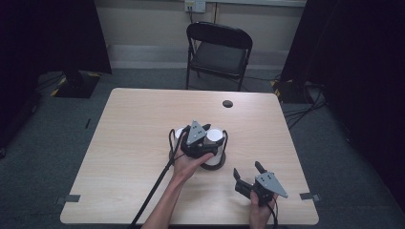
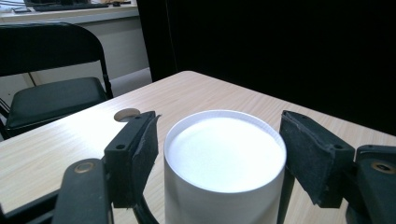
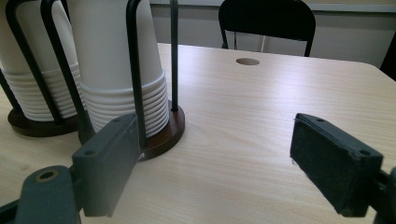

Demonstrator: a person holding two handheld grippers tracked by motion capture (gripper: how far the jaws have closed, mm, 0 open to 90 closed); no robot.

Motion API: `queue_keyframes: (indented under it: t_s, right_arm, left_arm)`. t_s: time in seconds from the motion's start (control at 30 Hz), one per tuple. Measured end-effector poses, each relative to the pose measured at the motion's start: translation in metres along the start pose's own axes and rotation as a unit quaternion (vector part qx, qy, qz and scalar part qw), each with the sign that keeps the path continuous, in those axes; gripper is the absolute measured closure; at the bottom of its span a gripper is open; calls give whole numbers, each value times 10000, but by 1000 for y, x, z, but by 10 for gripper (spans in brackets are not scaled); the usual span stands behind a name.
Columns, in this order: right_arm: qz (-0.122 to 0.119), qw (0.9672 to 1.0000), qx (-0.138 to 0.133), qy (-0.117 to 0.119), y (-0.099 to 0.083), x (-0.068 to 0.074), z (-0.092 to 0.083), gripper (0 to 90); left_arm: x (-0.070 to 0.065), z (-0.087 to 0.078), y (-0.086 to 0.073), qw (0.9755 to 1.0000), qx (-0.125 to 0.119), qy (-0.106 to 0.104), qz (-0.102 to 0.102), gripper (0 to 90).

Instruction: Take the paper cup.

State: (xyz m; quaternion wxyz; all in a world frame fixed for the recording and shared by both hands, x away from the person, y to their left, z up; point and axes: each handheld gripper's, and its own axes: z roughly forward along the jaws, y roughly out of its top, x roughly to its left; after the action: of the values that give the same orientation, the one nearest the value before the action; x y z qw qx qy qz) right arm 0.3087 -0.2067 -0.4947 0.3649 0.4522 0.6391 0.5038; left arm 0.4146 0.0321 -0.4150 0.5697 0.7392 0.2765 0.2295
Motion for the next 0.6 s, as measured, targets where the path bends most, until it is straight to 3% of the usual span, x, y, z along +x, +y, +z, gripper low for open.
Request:
queue_keyframes:
  t_s: [0.3,0.4,0.6]
  right_arm:
    - [16,10000,8,6,0,0,0,156]
    - [32,10000,7,0,0,0,0,156]
    - [40,10000,-10,1,0,-1,0,156]
  left_arm:
    - [-1,2,0,9999,82,28,101,295]
    - [-2,4,1,9995,223,79,210,295]
    - [-2,4,3,9998,200,35,76,343]
